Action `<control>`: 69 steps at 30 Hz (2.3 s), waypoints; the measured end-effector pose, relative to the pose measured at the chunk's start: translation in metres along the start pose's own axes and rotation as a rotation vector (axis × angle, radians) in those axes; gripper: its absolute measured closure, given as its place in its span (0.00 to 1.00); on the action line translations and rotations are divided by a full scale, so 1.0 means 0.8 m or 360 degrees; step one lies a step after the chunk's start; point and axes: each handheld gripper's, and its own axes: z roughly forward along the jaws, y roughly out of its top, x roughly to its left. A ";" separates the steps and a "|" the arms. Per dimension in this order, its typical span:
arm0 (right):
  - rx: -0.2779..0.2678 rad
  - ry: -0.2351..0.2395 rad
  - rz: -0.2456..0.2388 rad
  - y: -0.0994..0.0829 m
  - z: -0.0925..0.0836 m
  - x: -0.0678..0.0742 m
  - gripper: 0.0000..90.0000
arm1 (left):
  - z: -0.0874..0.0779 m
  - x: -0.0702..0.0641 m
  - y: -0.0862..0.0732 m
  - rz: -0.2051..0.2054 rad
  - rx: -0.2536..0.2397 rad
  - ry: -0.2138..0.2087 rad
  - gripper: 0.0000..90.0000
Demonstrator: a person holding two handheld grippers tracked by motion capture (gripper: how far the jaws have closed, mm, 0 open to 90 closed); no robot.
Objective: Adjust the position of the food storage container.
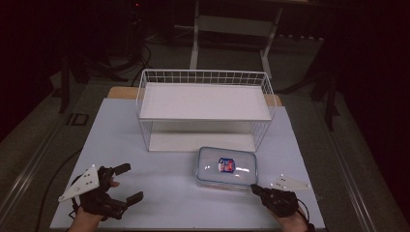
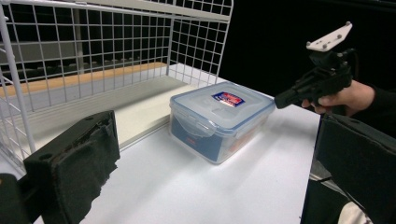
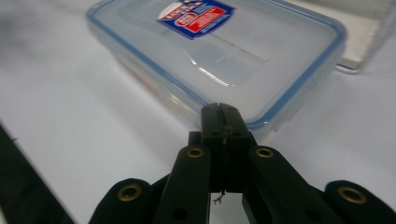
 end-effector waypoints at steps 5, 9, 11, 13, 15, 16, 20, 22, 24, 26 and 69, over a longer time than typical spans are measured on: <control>-0.0006 -0.0031 0.0024 0.003 0.003 -0.011 1.00 | 0.001 -0.001 0.000 -0.0002 0.0003 -0.0003 0.00; -0.0018 -0.0060 0.0062 0.005 0.005 -0.019 1.00 | 0.001 -0.001 0.000 -0.0002 0.0003 -0.0003 0.00; -0.0031 -0.0060 0.0071 0.008 0.005 -0.022 1.00 | 0.001 -0.001 0.000 -0.0003 0.0003 -0.0003 0.00; -0.0062 -0.0095 0.0058 0.016 0.002 -0.025 1.00 | 0.001 0.000 0.000 -0.0003 0.0003 -0.0004 0.00; -0.0077 -0.0133 0.0054 0.022 0.001 -0.032 1.00 | 0.001 -0.001 0.000 -0.0005 0.0000 -0.0005 0.00; -0.0083 -0.0148 0.0062 0.025 0.002 -0.037 1.00 | 0.001 -0.001 0.000 -0.0003 0.0002 -0.0006 0.00; -0.0049 -0.0205 0.0091 0.028 0.017 -0.060 1.00 | 0.001 0.000 -0.001 -0.0006 0.0004 -0.0007 0.00; -0.0022 -0.0221 0.0112 0.026 0.027 -0.067 1.00 | 0.001 0.000 -0.001 -0.0009 0.0006 -0.0007 0.00; -0.0008 -0.0221 0.0124 0.025 0.036 -0.070 1.00 | 0.001 0.001 -0.001 -0.0007 0.0009 -0.0008 0.00; -0.0005 -0.0232 0.0136 0.025 0.039 -0.072 1.00 | 0.002 0.000 -0.002 -0.0008 0.0010 -0.0010 0.00; -0.0045 -0.0022 -0.0012 0.069 0.087 -0.014 0.97 | 0.005 -0.001 -0.003 -0.0016 0.0034 0.0001 0.00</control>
